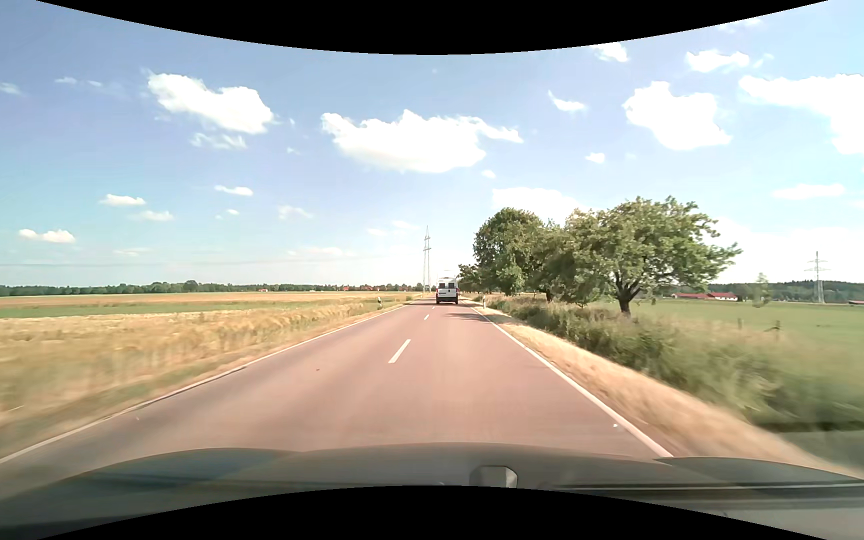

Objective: Follow the waypoints while adhering to traffic rules and regulations

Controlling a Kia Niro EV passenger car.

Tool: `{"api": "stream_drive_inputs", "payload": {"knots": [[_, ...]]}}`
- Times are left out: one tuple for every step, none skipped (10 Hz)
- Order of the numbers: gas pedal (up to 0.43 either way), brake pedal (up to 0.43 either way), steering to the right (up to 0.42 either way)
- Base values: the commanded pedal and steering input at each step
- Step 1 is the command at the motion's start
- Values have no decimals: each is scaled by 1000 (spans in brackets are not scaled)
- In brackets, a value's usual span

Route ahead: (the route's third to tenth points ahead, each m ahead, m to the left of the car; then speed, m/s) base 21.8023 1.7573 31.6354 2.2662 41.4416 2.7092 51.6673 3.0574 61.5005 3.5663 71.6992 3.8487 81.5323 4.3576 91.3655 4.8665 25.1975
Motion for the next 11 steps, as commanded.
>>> {"api": "stream_drive_inputs", "payload": {"knots": [[28,6,-8],[0,6,-6],[0,6,-5],[0,6,-5],[0,6,-4],[0,6,-4],[0,6,-3],[0,6,-3],[0,6,-3],[0,6,-1],[0,6,-1]]}}
